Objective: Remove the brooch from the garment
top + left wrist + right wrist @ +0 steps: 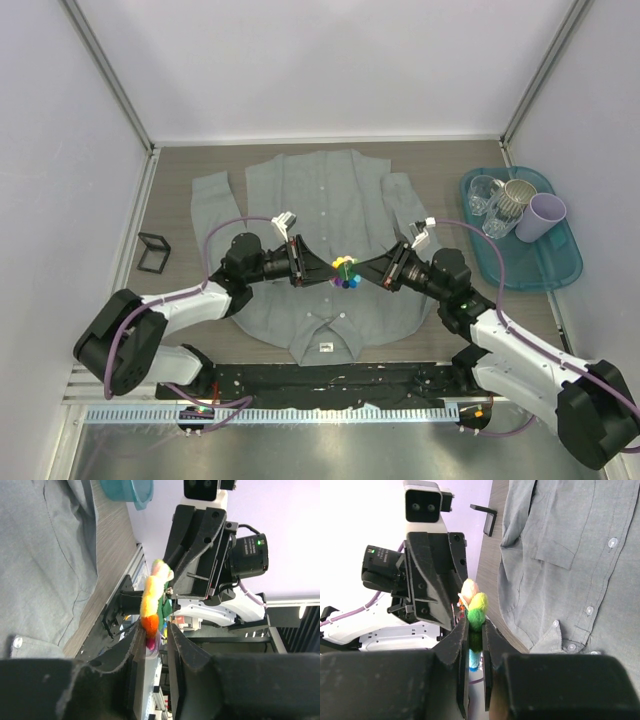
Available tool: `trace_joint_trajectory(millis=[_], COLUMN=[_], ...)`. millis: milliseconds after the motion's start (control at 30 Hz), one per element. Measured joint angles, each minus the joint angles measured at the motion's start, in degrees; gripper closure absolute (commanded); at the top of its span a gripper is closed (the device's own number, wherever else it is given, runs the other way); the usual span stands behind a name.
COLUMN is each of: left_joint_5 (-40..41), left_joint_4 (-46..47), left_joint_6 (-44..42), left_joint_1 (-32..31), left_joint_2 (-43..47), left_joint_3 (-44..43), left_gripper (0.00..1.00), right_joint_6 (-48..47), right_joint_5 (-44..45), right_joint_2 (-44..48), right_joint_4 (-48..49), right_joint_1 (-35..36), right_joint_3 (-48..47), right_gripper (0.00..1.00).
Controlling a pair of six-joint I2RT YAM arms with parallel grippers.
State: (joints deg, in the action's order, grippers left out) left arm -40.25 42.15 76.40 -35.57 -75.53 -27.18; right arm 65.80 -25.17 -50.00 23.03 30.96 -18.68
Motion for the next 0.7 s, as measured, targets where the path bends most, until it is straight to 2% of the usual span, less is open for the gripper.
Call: trace_joint_trajectory(millis=[133,500,700], left_joint_5=[-0.4,-0.9,-0.9], left_joint_4=[2.7,5.7,6.4], left_joint_6=[1.8,3.3,4.1], left_joint_1=[0.0,-0.1,-0.6], left_joint_2=[-2.9,-4.4,-4.5], left_joint_3=[0.0,0.3,0.3], left_gripper=[1.00,1.00,1.00], right_joint_6=[0.3,1.6,3.0], right_joint_5=[0.1,-0.4,-2.4], right_joint_2=[0.0,-0.6,-1.6], right_joint_4=[1.3,4.2,7.5], right_joint_1=[-0.3,-0.7,-0.5], right_joint_3=[0.6,1.9,2.5], right_gripper=[0.96,0.71,0.67])
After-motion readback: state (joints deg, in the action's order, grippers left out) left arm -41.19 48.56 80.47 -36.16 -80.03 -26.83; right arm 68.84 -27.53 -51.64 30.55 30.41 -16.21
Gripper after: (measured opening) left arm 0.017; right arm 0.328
